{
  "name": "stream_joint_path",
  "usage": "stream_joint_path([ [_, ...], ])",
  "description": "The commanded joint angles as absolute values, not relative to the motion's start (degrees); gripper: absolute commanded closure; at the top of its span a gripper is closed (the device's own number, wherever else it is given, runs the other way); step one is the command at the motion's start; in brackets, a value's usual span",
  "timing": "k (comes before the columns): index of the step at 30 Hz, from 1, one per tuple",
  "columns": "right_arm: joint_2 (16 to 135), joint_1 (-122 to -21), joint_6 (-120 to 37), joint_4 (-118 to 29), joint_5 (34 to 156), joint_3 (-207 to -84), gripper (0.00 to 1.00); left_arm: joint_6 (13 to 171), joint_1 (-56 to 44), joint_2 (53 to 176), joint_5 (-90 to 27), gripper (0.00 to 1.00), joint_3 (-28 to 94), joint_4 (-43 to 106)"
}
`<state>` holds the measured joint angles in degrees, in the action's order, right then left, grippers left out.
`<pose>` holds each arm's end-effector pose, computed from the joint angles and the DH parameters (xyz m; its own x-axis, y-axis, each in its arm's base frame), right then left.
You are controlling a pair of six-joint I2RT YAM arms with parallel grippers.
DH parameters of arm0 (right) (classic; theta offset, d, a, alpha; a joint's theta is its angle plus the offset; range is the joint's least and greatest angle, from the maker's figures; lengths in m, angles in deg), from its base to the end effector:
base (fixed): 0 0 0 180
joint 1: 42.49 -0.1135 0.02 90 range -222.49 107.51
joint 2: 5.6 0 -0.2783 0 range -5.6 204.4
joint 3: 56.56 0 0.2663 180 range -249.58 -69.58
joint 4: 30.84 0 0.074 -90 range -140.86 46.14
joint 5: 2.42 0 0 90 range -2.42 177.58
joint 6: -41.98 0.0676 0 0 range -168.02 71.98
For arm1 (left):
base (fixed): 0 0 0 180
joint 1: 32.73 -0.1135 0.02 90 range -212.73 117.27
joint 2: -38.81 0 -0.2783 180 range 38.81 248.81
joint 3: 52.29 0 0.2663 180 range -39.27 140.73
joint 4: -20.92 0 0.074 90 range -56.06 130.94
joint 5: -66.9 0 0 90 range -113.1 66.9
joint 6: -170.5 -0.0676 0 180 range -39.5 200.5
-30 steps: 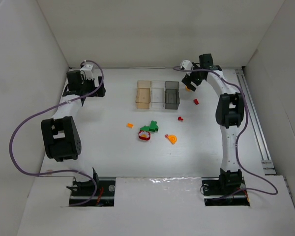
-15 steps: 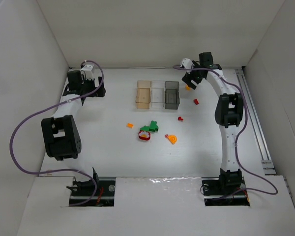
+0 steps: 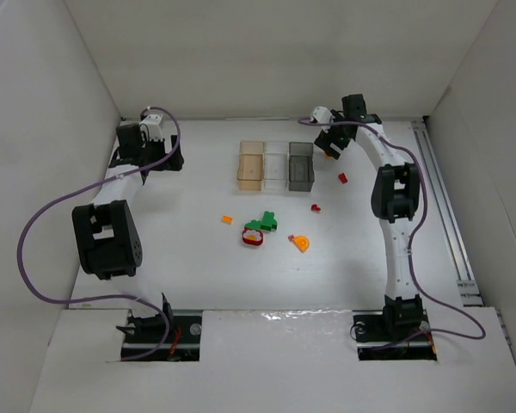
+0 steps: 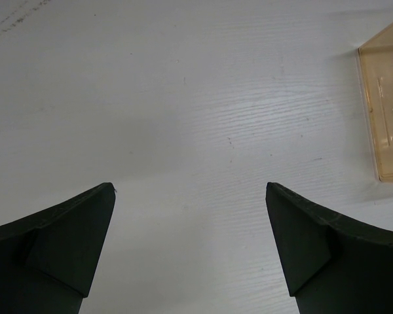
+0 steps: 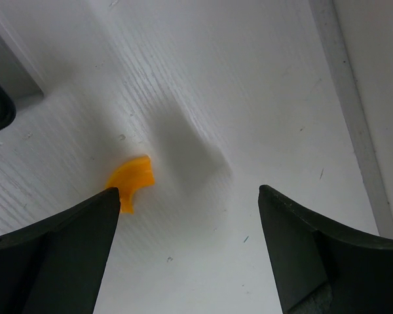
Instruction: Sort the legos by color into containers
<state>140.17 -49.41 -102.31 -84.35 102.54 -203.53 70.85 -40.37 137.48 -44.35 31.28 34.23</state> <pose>0.5950 0.0898 0.1654 -0.2368 -0.8190 -0.5227 -0.7973 0.4713 -0.3772 0.4389 0.0342 0.2541 -0.4327 0.0996 -0.8960 0.2684 0.9630 -0.0226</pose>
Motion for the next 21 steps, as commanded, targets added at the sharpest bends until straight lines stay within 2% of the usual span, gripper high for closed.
stream_joint_path([
  [1, 140.9, -50.4, -103.6, -85.5, 101.6, -206.3, 0.09, 70.2, -40.8, 137.2, -45.4, 0.00, 34.2, 33.8],
  [6, 141.4, -50.4, -105.1, -88.8, 99.9, -206.3, 0.09, 69.7, -41.3, 137.7, -45.4, 0.00, 34.2, 34.4],
  [21, 132.3, -49.3, -108.1, -93.3, 101.2, -192.5, 0.09, 68.6, -41.9, 138.7, -46.5, 0.00, 35.9, 34.4],
])
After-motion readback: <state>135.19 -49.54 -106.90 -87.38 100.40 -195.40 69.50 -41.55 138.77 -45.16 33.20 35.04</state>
